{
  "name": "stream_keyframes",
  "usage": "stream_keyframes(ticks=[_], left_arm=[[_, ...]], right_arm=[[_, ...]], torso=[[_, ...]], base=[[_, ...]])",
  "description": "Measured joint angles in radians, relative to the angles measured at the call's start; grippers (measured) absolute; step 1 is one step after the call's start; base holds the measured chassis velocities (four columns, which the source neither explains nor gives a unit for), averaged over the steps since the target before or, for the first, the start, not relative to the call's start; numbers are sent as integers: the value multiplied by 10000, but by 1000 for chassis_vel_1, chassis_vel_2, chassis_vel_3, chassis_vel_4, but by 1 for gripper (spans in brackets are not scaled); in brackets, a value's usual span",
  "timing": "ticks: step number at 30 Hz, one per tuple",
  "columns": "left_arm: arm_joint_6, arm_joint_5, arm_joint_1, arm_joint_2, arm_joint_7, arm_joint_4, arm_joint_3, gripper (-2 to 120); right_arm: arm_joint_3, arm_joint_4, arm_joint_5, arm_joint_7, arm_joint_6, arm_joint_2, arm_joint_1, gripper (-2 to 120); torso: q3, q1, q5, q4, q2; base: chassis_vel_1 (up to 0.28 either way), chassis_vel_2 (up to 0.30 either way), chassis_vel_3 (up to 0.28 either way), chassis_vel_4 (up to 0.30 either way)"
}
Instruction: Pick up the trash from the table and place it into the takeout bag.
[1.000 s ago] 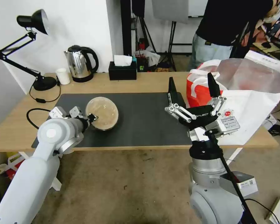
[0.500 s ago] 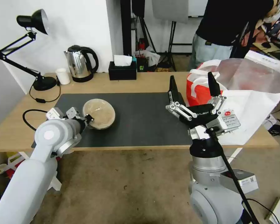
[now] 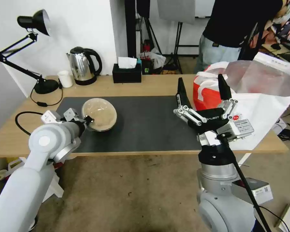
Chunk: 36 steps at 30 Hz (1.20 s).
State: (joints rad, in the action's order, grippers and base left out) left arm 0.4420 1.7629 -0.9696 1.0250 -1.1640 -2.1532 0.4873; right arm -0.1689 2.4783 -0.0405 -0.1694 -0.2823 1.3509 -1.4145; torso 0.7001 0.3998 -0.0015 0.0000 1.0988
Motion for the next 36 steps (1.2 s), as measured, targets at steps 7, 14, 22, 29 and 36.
stream_keyframes(ticks=[7,14,22,29,36], left_arm=[[-190,122,102,-197,314,-579,228,2],[-540,328,509,-522,1141,-912,296,2],[-877,360,1257,-662,2593,-631,-91,2],[-1158,549,2674,-972,3518,-10,-796,2],[-1179,720,3163,-1036,3759,321,-1106,2]], right_arm=[[36,197,198,92,-97,108,-154,100],[129,167,310,138,-174,219,-177,100],[235,-5,426,152,-222,278,-174,100],[273,-74,463,161,-244,301,-165,100],[368,-132,570,167,-271,347,-170,100]], torso=[[0,0,-1,0,0],[0,0,0,0,0],[1,0,-1,0,0],[1,0,2,-2,0],[1,0,0,0,0]], base=[[0,0,0,0],[0,0,0,0],[0,0,0,0],[0,0,0,0],[0,0,0,0]])
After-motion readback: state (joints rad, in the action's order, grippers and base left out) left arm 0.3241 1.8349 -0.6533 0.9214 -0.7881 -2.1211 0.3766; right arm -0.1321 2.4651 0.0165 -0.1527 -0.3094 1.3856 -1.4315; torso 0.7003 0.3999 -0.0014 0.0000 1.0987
